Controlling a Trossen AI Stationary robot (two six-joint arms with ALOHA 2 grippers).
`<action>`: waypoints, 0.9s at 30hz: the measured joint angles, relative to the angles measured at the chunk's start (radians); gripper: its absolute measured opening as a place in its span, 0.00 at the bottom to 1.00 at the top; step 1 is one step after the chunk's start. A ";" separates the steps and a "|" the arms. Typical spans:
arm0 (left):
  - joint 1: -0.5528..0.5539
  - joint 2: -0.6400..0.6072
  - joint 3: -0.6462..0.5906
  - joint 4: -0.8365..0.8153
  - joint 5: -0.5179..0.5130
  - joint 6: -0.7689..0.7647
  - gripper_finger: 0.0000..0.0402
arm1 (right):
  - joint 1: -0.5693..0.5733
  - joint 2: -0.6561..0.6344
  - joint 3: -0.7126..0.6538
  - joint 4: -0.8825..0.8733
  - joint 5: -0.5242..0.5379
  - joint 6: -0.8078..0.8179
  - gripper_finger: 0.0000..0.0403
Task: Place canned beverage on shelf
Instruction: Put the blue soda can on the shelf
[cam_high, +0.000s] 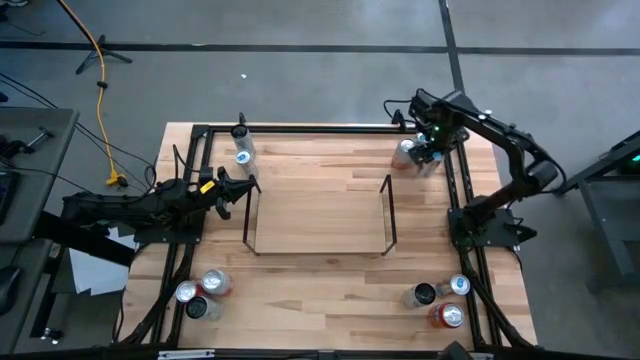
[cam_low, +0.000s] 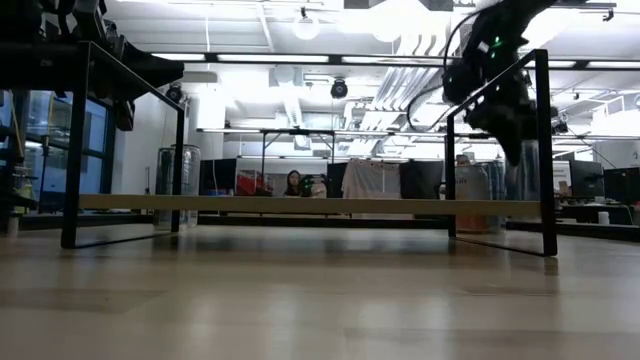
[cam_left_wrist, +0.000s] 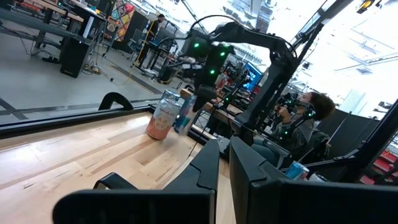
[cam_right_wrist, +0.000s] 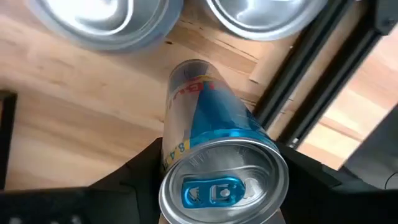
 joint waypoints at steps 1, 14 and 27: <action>0.000 0.000 0.000 0.000 0.000 0.000 0.00 | 0.008 -0.016 0.012 -0.023 0.000 -0.001 0.56; 0.000 0.000 0.000 0.000 0.000 0.000 0.00 | 0.260 -0.209 0.335 -0.163 -0.059 0.111 0.56; 0.000 0.000 0.000 0.000 0.000 0.000 0.00 | 0.503 -0.212 0.573 0.125 0.019 0.142 0.56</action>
